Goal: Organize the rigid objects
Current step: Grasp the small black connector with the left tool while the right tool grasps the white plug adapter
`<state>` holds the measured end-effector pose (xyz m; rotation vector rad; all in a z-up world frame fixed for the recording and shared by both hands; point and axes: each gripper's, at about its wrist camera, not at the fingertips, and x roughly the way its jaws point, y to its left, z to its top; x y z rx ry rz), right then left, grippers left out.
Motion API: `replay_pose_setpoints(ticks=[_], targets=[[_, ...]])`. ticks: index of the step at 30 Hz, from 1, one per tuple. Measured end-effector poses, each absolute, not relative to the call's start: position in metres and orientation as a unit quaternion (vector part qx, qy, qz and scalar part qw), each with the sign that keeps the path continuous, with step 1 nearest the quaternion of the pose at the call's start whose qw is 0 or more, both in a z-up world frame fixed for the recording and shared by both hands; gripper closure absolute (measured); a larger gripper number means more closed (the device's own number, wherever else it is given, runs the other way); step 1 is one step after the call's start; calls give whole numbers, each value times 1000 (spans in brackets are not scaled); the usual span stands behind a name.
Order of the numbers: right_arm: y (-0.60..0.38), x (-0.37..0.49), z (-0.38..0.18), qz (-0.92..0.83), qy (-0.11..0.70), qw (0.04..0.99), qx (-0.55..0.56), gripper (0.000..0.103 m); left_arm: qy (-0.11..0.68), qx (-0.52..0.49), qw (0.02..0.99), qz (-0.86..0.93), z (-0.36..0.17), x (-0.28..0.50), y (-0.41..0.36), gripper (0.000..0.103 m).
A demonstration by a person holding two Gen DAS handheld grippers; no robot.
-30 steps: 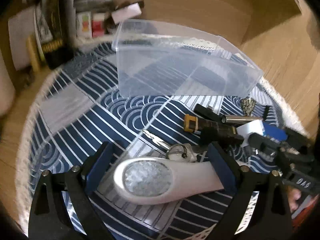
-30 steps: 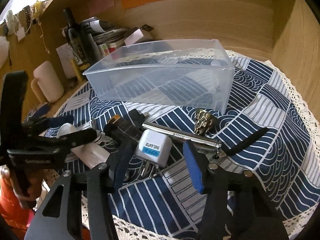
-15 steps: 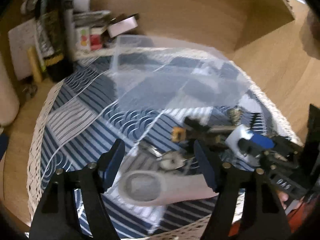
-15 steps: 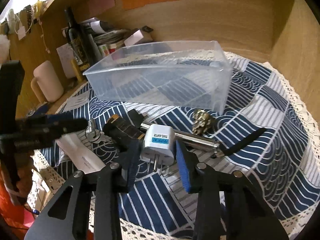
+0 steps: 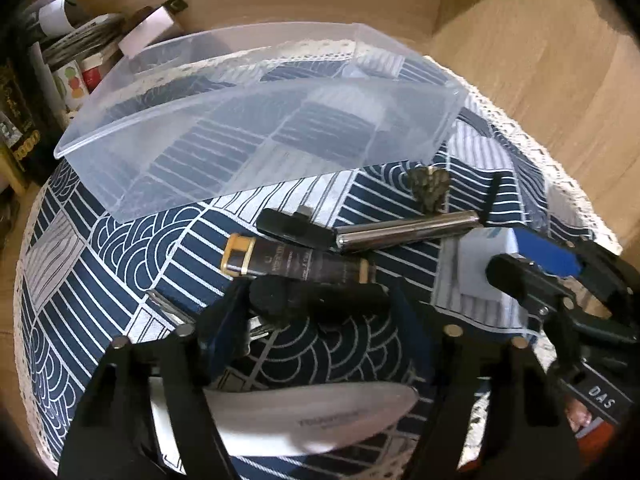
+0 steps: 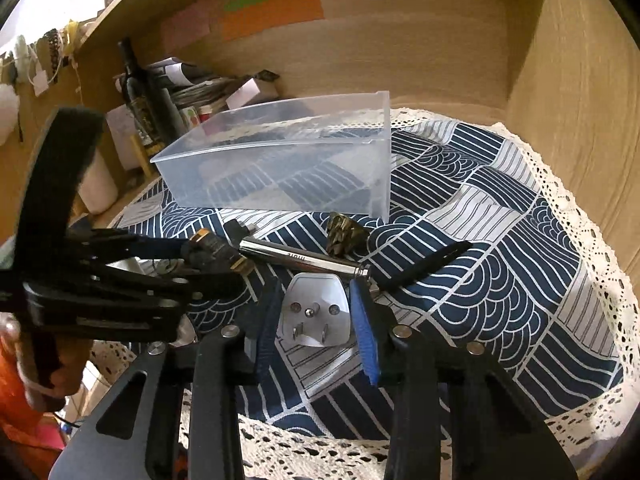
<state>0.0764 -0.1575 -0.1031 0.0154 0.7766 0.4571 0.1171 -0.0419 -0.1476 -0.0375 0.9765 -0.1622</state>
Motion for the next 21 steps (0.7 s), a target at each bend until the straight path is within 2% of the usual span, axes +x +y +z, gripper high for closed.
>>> replay_pose_setpoints(ticks=[1, 10, 21], targets=[[-157, 79, -106, 223, 381, 897, 3, 69, 463, -12, 883, -74, -147, 115, -42, 43], [-158, 85, -105, 222, 380, 898, 15, 68, 424, -20, 902, -79, -120, 103, -32, 43], [-142, 112, -23, 227, 271, 935, -16, 68, 333, -47, 941, -46, -42, 118, 20, 43]])
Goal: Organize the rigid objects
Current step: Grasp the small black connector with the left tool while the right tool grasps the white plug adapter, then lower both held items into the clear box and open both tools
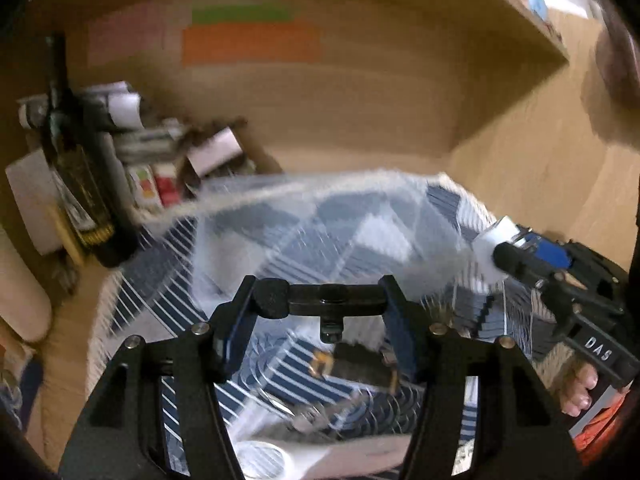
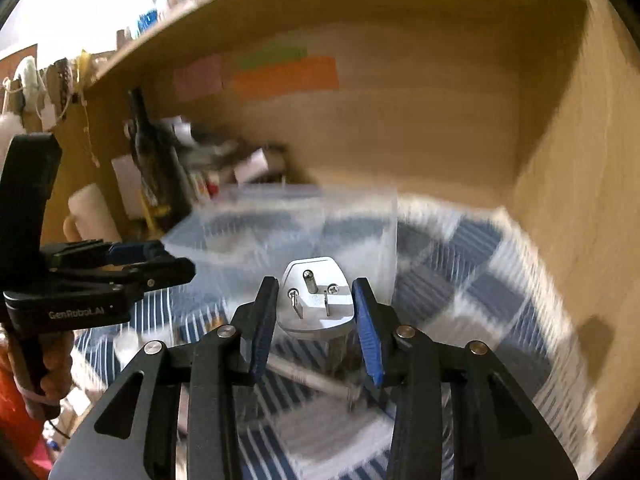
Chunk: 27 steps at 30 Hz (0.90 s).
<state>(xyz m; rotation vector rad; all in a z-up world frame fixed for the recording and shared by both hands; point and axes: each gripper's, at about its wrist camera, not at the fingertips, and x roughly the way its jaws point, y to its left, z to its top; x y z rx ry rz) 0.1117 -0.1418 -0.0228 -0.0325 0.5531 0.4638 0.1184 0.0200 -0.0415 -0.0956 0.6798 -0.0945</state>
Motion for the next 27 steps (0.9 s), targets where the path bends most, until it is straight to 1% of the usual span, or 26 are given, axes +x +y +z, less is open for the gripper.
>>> replay_pose_setpoints(ticks=[4, 7, 13, 17, 21, 27], targets=[[-129, 129, -4, 229, 246, 942, -25, 68, 323, -46, 945, -27, -30, 139, 35, 43], [-120, 149, 0, 235, 249, 939, -24, 68, 336, -52, 940, -23, -32, 157, 44, 43], [-100, 189, -18, 249, 298, 921, -24, 68, 380, -55, 923, -23, -54, 193, 45, 43], [-90, 208, -39, 245, 339, 908, -41, 68, 411, -43, 910, -26, -75, 214, 40, 43], [-86, 221, -59, 239, 373, 895, -56, 68, 424, -23, 905, -25, -89, 224, 32, 43], [-84, 229, -71, 234, 398, 884, -67, 68, 439, -11, 898, -30, -102, 237, 26, 43]])
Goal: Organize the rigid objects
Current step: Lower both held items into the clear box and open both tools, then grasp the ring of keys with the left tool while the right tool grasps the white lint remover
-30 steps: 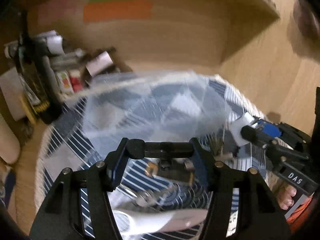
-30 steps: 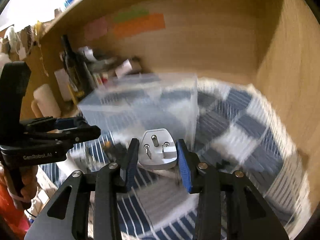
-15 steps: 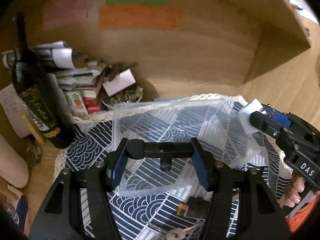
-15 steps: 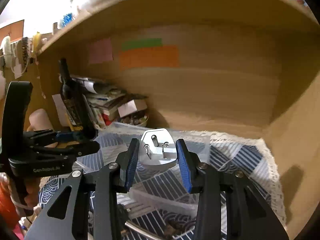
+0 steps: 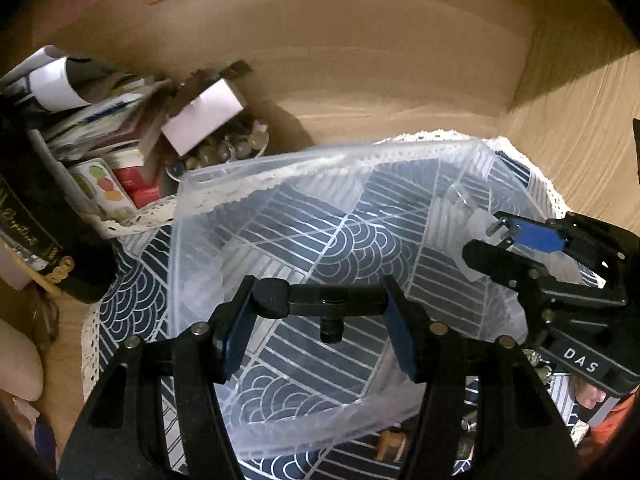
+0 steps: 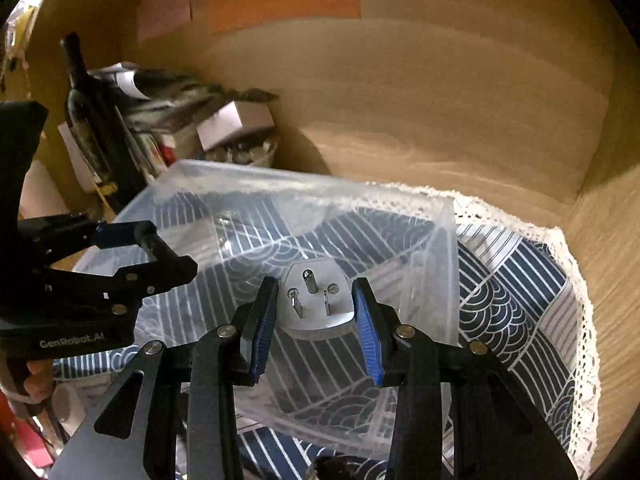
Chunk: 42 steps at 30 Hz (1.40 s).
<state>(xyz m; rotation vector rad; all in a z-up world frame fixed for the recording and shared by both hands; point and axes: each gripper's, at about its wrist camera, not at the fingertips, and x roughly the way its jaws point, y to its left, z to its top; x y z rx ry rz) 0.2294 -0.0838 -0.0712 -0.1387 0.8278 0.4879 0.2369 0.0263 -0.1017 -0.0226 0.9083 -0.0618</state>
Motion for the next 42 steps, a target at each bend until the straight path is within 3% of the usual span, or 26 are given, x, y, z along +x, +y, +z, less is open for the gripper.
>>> replay_pose_setpoints(ticks=[7, 16, 18, 20, 26, 42], targets=[[-77, 229, -75, 218, 404, 883, -94, 68, 443, 4, 896, -22, -107, 244, 20, 43], [-79, 224, -65, 224, 395, 887, -83, 68, 425, -2, 905, -16, -91, 228, 22, 29], [-81, 215, -58, 231, 387, 889, -78, 67, 408, 1, 913, -11, -81, 215, 23, 18], [-82, 207, -52, 237, 379, 891, -75, 67, 390, 6, 921, -1, -74, 202, 24, 13], [-81, 170, -38, 264, 360, 892, -72, 66, 370, 8, 929, 5, -65, 159, 31, 7], [-14, 70, -90, 382, 407, 825, -89, 62, 396, -49, 914, 69, -108, 34, 98, 7]])
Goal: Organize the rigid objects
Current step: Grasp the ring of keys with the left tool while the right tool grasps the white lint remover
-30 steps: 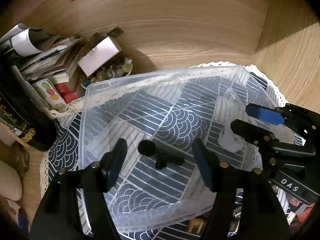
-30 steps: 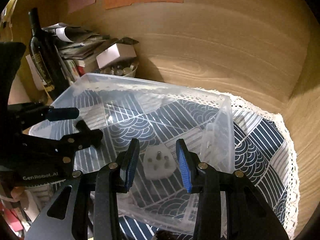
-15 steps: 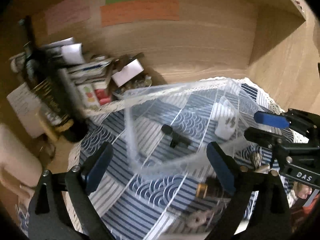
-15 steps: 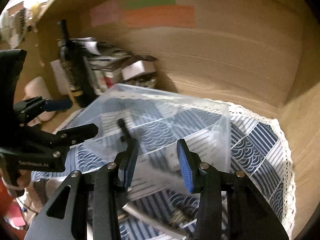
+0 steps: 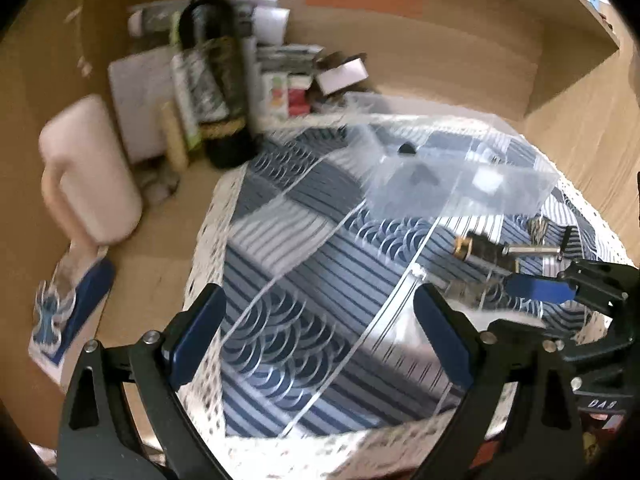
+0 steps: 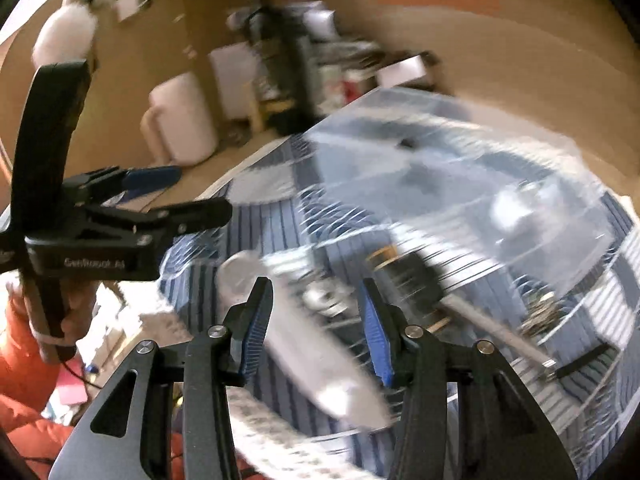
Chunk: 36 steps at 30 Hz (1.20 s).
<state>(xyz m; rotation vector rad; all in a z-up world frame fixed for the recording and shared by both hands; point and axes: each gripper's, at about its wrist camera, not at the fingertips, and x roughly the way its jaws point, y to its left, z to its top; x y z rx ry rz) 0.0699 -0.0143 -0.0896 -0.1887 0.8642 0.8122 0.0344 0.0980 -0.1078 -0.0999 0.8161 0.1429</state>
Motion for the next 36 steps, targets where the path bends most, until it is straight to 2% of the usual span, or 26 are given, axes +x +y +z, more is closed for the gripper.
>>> replay_pose_setpoints(ticks=[3, 5, 8, 11, 13, 17, 27, 28, 31, 36], targets=[[0, 64, -99, 387, 412, 817, -116, 61, 403, -65, 910, 71, -116, 25, 106, 7], [7, 67, -104, 386, 414, 814, -129, 56, 406, -71, 908, 71, -119, 21, 109, 7], [15, 73, -110, 393, 426, 802, -141, 56, 407, -79, 907, 71, -124, 18, 111, 7], [23, 75, -115, 408, 415, 798, -156, 61, 407, -84, 907, 69, -126, 19, 112, 7], [26, 75, -114, 413, 412, 795, -168, 68, 408, -87, 906, 67, -127, 22, 111, 7], [21, 76, -113, 414, 413, 797, -149, 70, 407, -83, 908, 63, -126, 27, 104, 7], [-60, 89, -70, 337, 350, 872, -52, 71, 417, -49, 907, 0, -126, 52, 59, 7], [-69, 90, -66, 328, 346, 878, -45, 71, 420, -45, 906, -12, -127, 56, 53, 8], [-89, 96, -60, 307, 335, 890, -31, 71, 437, -32, 898, -39, -134, 70, 33, 20], [-110, 101, -53, 295, 327, 897, -12, 71, 471, -15, 879, -66, -151, 94, 8, 21]])
